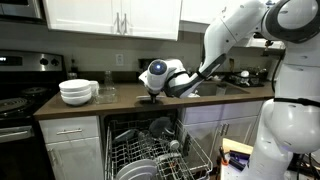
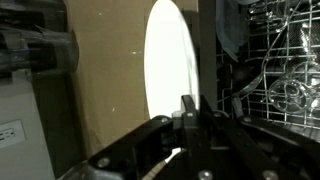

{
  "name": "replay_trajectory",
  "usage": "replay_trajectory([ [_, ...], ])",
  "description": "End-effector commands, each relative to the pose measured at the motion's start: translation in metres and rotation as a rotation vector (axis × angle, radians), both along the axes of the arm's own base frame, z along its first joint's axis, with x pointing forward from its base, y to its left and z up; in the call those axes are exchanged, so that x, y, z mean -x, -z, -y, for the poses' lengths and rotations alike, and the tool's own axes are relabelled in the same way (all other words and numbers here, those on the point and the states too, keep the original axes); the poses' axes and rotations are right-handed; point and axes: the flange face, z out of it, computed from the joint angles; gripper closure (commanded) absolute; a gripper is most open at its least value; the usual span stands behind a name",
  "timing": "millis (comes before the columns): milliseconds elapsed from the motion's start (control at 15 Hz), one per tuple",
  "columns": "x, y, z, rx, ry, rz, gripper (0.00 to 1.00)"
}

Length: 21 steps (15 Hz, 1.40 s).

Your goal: Pick up the white plate from the dishwasher and put it on the countertop.

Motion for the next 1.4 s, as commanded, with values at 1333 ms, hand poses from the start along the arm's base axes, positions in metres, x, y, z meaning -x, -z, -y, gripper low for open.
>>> replay_trajectory([
  [1333,-0.061,0.029,0.037,-0.07,0.103,-0.025,0.67],
])
